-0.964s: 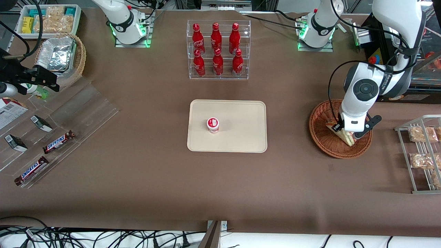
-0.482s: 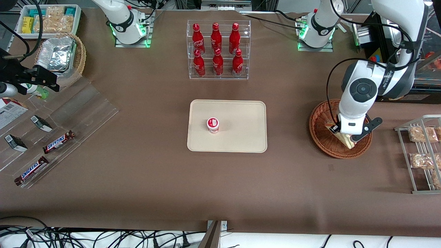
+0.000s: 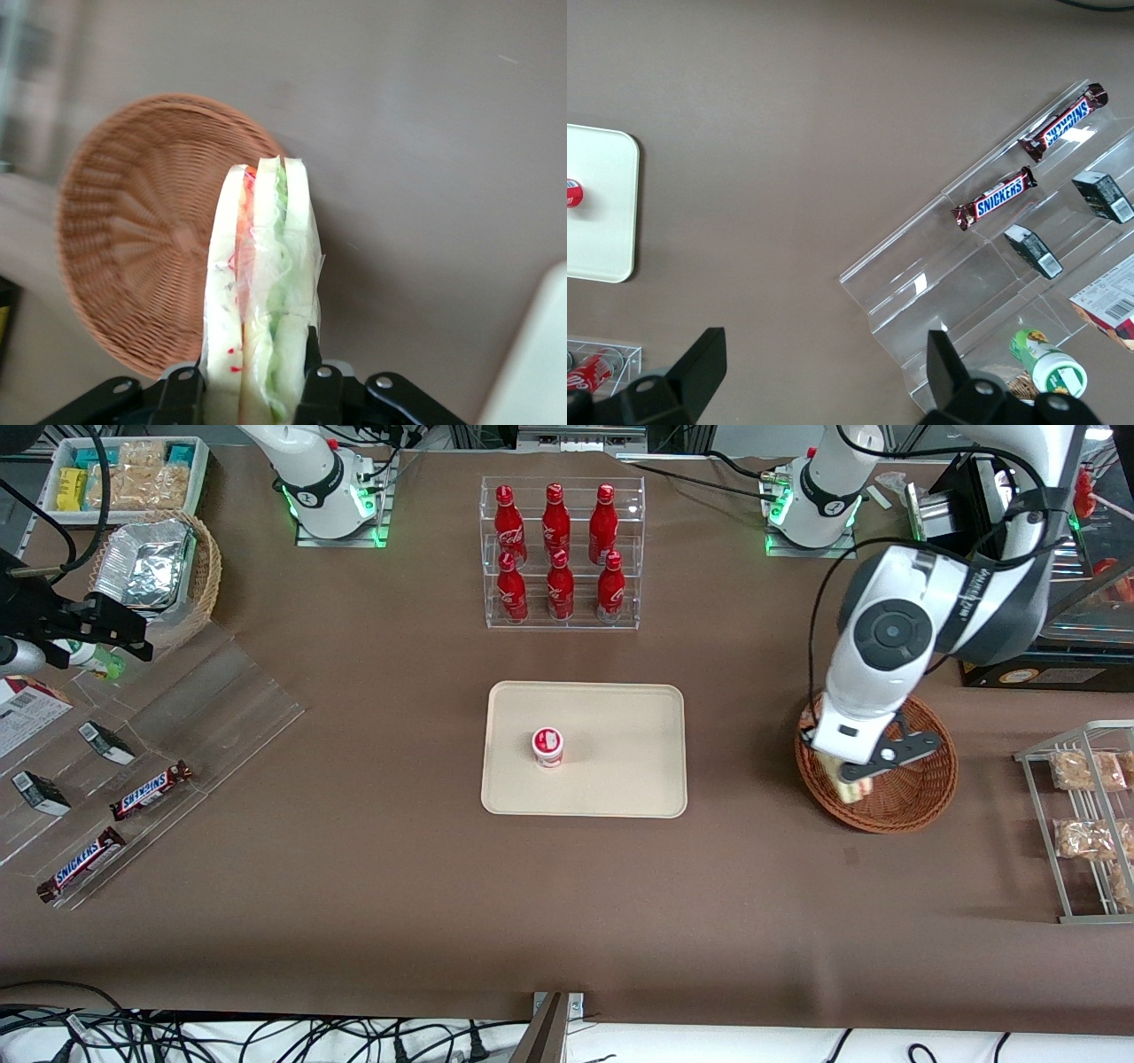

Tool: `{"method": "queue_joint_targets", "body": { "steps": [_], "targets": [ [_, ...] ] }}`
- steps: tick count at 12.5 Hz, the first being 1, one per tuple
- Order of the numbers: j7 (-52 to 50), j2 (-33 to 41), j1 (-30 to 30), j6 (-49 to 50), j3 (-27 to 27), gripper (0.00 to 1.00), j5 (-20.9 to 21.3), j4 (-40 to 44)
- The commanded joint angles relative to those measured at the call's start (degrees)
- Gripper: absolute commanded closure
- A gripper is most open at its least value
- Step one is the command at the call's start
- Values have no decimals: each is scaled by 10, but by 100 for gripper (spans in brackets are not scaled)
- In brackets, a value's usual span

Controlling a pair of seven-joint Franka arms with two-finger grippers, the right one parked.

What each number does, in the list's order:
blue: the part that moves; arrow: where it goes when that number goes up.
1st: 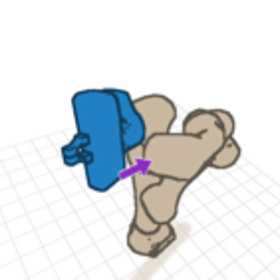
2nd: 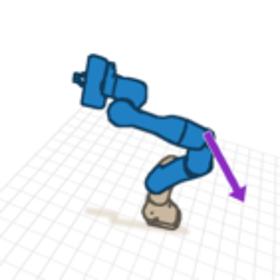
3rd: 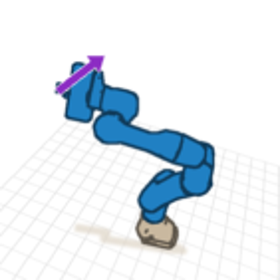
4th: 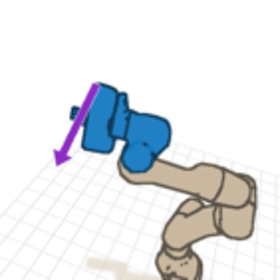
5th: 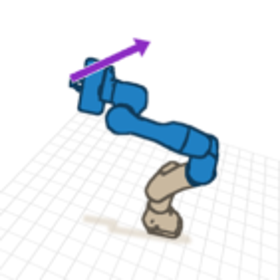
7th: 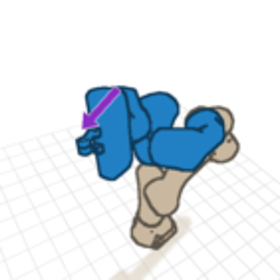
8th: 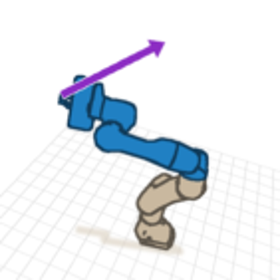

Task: Place sandwich from basket to tray
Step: 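Carry the held sandwich over the cream tray beside the yogurt bottle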

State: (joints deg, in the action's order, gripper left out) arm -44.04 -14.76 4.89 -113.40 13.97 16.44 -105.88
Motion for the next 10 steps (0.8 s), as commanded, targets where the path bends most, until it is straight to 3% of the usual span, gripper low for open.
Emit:
{"method": "queue_joint_targets", "body": {
  "steps": [1, 4, 7, 10],
  "targets": [
    [42, -1, -2, 18, 49, 64, -50, 23],
    [69, -9, 1, -20, 93, 64, -118, 31],
    [48, -42, 3, -79, 139, 64, -119, 28],
    [18, -86, 42, -145, 140, 64, -97, 23]
  ]
}}
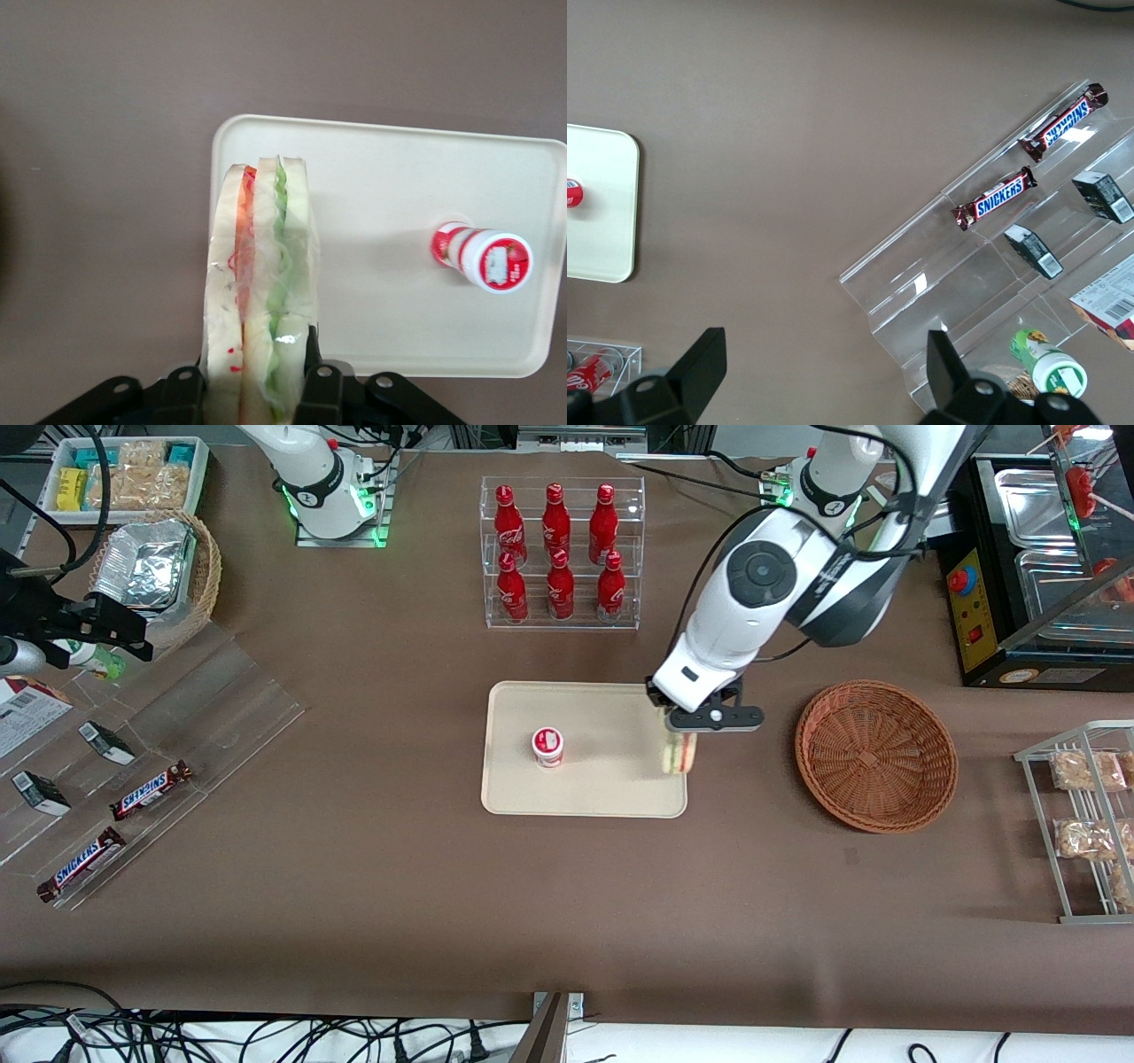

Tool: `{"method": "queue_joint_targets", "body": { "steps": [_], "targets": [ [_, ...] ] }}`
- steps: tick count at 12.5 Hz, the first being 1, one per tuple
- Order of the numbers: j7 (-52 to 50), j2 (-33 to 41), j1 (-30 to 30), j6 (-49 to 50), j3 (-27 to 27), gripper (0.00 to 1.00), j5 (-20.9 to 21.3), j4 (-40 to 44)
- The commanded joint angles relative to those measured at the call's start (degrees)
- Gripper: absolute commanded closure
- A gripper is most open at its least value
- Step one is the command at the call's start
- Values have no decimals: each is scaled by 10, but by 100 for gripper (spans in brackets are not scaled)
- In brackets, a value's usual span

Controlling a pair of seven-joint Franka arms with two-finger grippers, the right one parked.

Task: Place sandwich from basket to tray
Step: 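Carry the held sandwich over the cream tray beside the yogurt bottle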

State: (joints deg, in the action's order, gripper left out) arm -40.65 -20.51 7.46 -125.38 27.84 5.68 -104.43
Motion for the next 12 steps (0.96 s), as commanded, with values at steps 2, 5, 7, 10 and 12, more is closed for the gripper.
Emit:
{"method": "queue_joint_targets", "body": {
  "steps": [2, 5, 7, 10, 12],
  "targets": [
    [-60, -51, 38, -47, 1, 64, 55, 8],
    [-98, -59, 43, -109, 1, 64, 106, -32],
    [-124, -59, 42, -144, 0, 64, 140, -53],
    [-207, -58, 37, -194, 1, 64, 222, -86],
    [-248, -59, 36, -203, 0, 64, 265, -97]
  ]
}}
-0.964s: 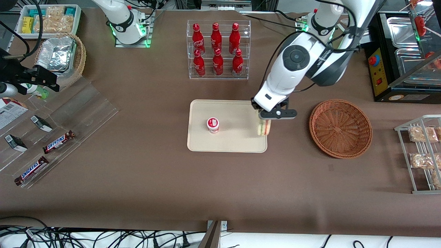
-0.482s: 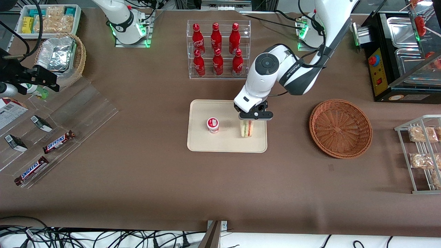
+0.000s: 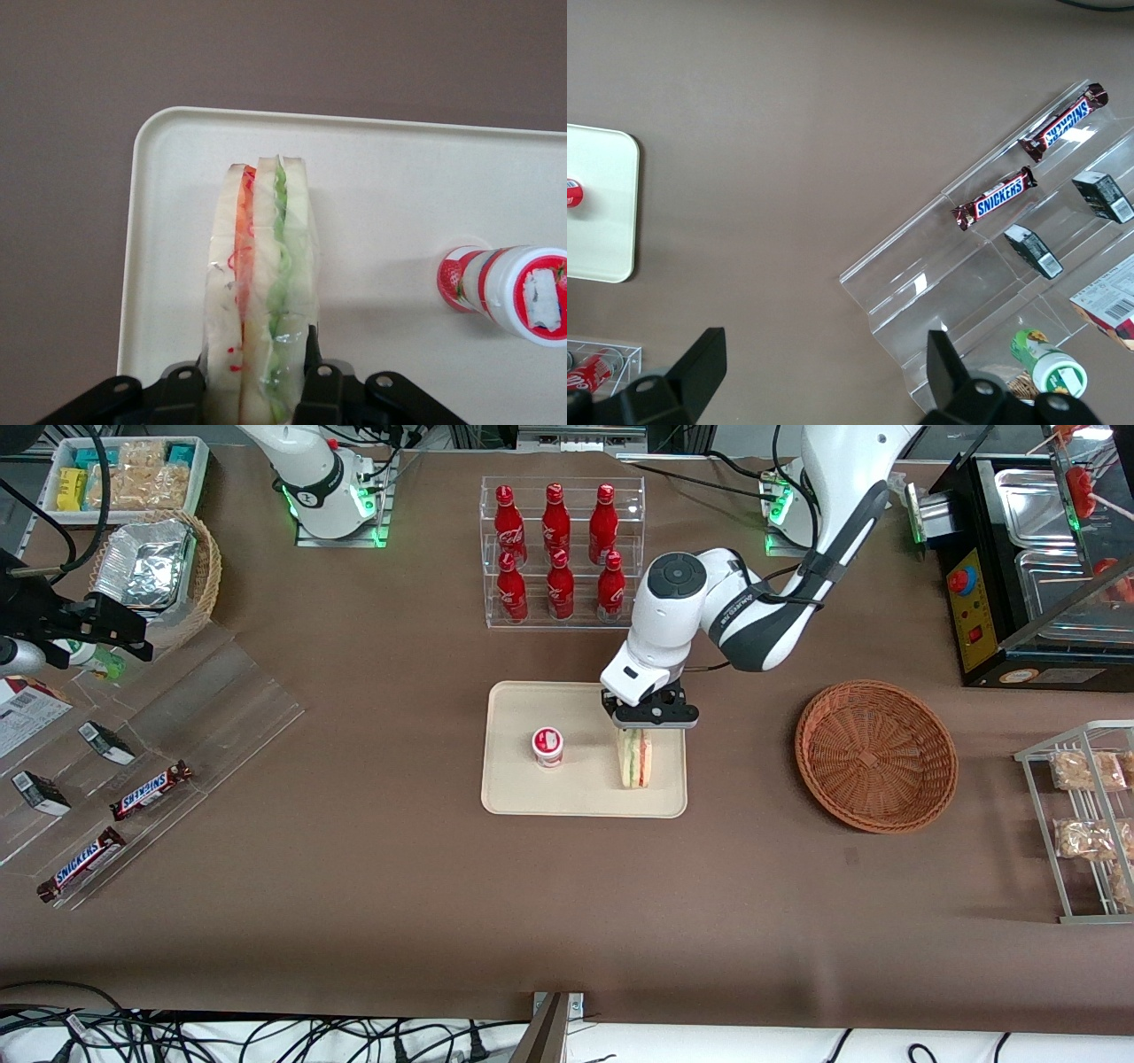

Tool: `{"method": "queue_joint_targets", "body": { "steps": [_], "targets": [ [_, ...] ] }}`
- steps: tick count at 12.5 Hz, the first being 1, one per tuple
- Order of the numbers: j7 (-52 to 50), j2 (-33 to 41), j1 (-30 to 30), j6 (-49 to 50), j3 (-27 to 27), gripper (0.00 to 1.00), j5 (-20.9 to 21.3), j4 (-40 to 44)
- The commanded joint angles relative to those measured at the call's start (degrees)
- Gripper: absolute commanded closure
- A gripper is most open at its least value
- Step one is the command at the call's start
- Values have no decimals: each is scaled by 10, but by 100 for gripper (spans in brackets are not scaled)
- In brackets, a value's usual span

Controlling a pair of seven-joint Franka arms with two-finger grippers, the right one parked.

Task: Place sandwich from basket to tray
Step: 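Carry the held sandwich over the cream tray beside the yogurt bottle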

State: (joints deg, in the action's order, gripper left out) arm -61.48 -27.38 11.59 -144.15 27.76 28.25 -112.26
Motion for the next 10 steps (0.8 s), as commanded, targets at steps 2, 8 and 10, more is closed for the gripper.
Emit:
{"method": "queue_joint_targets", "body": {
  "steps": [2, 8, 10],
  "targets": [
    [-76, 4, -4, -19, 2, 64, 87, -21],
    [-129, -14, 1, -25, 2, 64, 141, -21],
    [-160, -22, 2, -26, 3, 64, 177, -21]
  ]
}}
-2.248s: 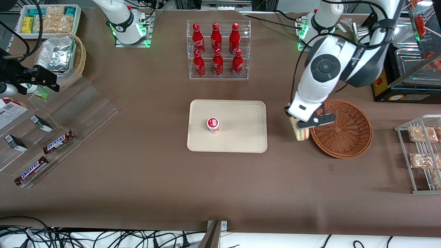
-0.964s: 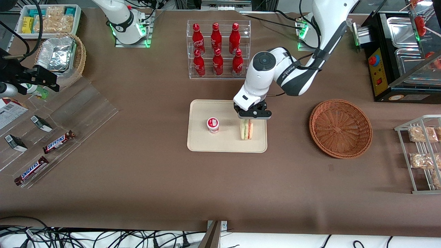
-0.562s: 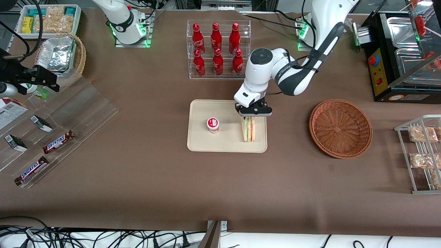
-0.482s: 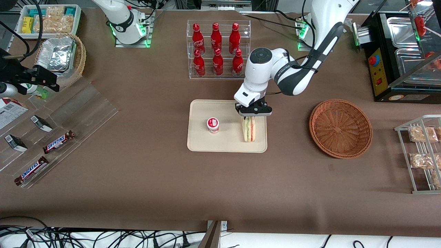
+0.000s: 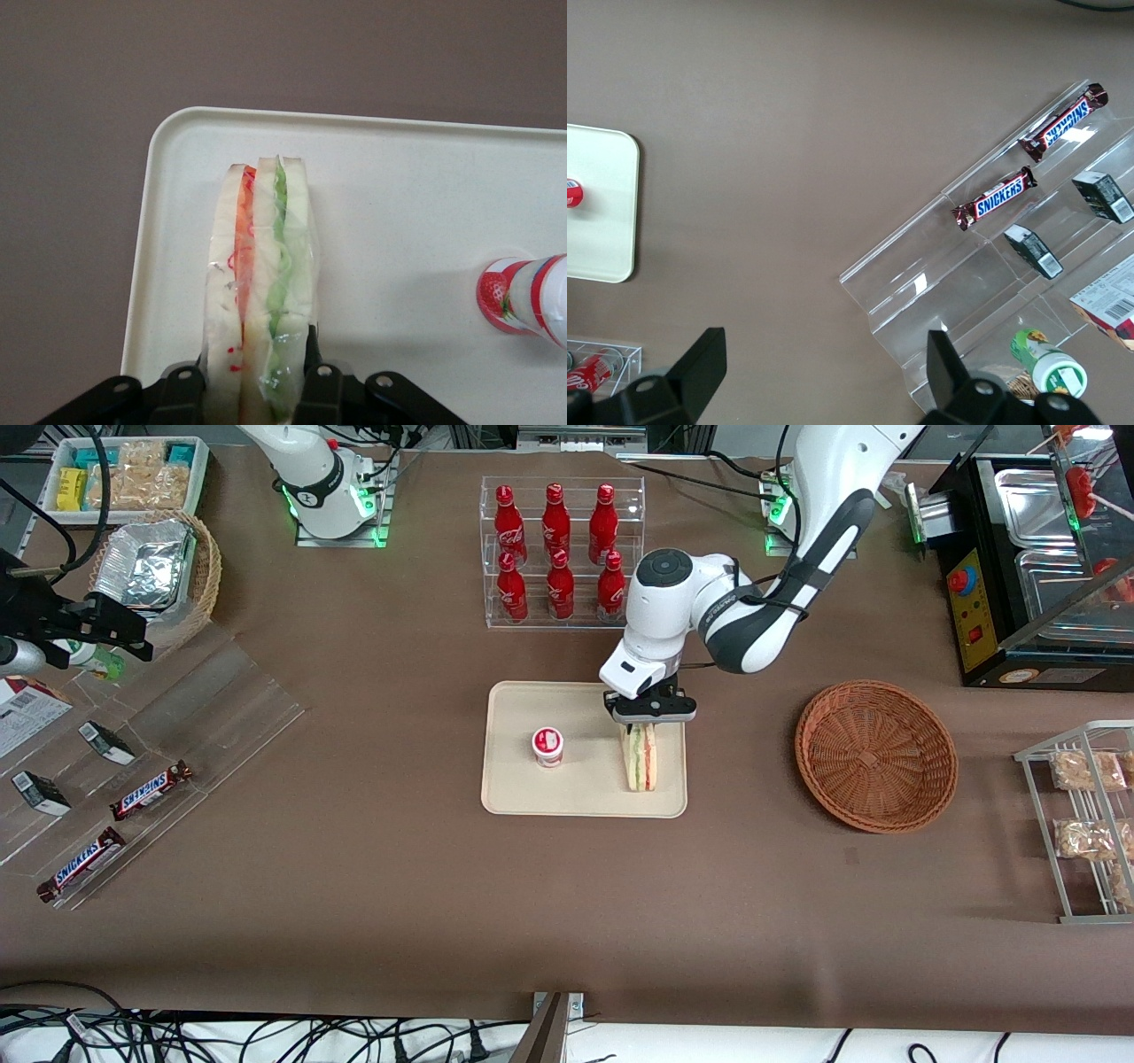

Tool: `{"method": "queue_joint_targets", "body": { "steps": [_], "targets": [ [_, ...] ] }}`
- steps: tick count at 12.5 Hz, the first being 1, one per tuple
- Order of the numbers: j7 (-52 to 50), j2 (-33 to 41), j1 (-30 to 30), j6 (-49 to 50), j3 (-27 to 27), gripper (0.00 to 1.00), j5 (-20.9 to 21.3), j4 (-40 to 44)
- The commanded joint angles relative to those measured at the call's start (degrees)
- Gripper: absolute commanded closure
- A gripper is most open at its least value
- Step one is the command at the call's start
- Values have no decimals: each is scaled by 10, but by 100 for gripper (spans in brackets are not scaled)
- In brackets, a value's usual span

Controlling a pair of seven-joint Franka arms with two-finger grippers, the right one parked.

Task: Place sandwich from basket to tray
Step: 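Lower the sandwich onto the tray and open the left gripper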

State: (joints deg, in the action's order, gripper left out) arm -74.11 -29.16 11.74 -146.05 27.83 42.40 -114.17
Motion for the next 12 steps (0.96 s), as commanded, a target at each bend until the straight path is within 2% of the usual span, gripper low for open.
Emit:
{"method": "queue_joint_targets", "body": {
  "steps": [1, 5, 6, 7, 8, 9, 11, 12],
  "targets": [
    [-38, -5, 1, -6, 2, 64, 38, -2],
    [-38, -6, 3, -6, 2, 58, 38, -1],
    [-38, -6, 3, -6, 4, 50, 38, -1],
    [-38, -6, 3, -6, 4, 38, 38, -1],
    [-38, -6, 3, -6, 4, 21, 38, 0],
    [-38, -6, 3, -6, 4, 11, 38, 0],
    [-55, -6, 2, -6, 5, 7, 37, 3],
    [-59, -2, 0, -5, 6, 1, 34, 6]
  ]
}}
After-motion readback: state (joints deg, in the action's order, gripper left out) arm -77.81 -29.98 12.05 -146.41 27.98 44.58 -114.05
